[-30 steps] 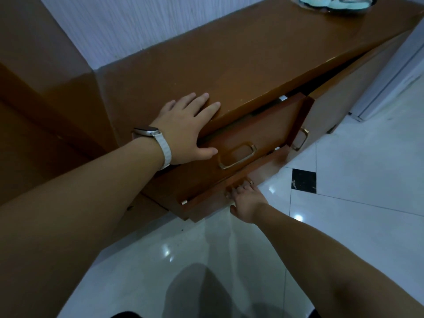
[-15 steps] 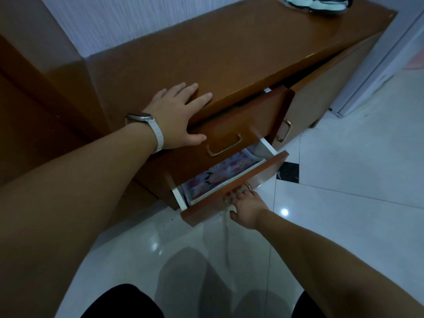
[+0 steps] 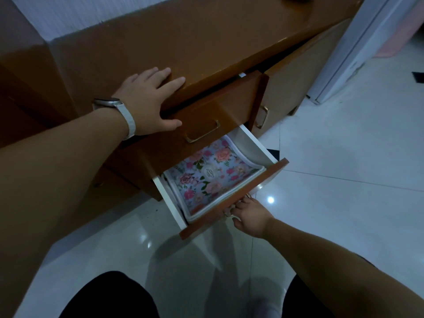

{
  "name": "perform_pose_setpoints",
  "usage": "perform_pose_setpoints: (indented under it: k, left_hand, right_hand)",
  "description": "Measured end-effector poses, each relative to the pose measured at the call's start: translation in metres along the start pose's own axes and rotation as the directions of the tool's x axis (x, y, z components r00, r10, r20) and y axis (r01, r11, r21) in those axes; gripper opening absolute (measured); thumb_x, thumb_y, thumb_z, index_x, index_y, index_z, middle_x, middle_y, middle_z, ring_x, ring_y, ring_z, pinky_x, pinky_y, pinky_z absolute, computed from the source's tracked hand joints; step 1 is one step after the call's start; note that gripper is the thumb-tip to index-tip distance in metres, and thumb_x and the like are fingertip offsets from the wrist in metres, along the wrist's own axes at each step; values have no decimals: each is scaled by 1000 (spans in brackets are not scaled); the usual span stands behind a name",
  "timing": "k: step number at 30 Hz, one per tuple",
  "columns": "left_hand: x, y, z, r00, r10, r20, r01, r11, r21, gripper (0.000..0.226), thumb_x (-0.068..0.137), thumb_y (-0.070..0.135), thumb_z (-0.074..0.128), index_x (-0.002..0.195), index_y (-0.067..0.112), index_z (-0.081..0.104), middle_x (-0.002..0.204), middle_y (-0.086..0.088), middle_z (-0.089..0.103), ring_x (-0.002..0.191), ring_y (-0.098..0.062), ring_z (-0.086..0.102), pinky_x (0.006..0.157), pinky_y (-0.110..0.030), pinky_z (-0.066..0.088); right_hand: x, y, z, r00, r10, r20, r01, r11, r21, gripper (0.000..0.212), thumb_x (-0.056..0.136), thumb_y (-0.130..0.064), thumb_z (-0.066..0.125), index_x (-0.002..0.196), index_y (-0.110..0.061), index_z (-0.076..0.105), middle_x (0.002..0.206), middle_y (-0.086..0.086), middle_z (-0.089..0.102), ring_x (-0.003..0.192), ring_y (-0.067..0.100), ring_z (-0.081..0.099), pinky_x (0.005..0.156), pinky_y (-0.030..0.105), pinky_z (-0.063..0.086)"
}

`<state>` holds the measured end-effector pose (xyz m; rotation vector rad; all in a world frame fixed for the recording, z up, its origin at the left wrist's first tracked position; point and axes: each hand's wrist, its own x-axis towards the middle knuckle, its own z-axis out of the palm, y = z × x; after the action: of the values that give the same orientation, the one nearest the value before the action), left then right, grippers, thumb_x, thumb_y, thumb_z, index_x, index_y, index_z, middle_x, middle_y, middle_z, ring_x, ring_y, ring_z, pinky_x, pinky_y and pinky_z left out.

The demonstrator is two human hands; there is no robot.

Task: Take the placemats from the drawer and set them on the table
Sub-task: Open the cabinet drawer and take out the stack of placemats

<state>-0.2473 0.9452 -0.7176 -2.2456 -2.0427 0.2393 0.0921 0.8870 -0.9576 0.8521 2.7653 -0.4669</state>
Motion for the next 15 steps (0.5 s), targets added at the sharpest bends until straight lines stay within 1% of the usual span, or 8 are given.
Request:
perform_pose_setpoints:
  k: [3,7,10,12,13,14,15]
  left_hand:
    - [0,1,-1,1000,-2,4,2,1000,13,96,77,76,50,152,37,5,163,-4,10,147,-29,12,115,-53,22]
    - [0,2,-1,1000,-9,18,9,1000,14,96,77,76,50,152,38,3,163,-3,9,148,-29,12,115,-53,22]
    - [-1,2,-2,1000,-9,9,8,1000,19,96,78,76,50,152,38,3,163,-3,9,147,-29,12,116,-53,21]
    - [-2,1,-1,1000,-5,5,5,1000,24,95,78,76,49,152,37,4,163,-3,10,147,-29,12,116,-53,21]
    - [-2,2,-1,1000,-3,8,3,1000,23,95,78,76,49,152,37,3,163,-3,10,147,-29,12,116,-53,21]
    - [-2,2,-1,1000,0,12,0,1000,21,95,79,76,47,153,38,2,163,-3,9,148,-29,11,116,-53,21]
    - [-2,2,-2,1000,3,15,-3,1000,20,94,79,76,46,153,38,2,163,-3,8,148,-29,10,116,-53,21]
  right_hand:
    - [-12,-2,0,1000,-19,1,19,1000,-18,34,69,-35,77,99,-20,76,93,1,74,91,28,68,88,44,57]
    - [-25,-7,5,1000,25,3,-25,1000,-19,34,69,-36,74,100,-22,77,92,-1,75,90,25,69,87,40,57]
    - [-30,-11,8,998,61,16,-60,997,-57,31,62,-35,76,91,-22,78,82,1,74,81,26,69,79,36,58]
    - [-32,-15,8,993,108,45,-105,993,-56,30,62,-36,74,88,-22,79,78,1,73,78,26,69,76,35,58]
    - [-32,-18,6,991,124,52,-120,990,-67,32,63,-36,72,91,-23,79,80,2,73,79,27,69,77,35,58]
    - [-32,-21,5,989,128,76,-122,990,-77,35,68,-36,69,98,-22,78,87,4,73,85,28,68,81,36,56]
    - [-32,-23,1,985,130,115,-122,989,-81,40,76,-36,64,110,-20,74,100,8,72,96,31,66,89,38,53]
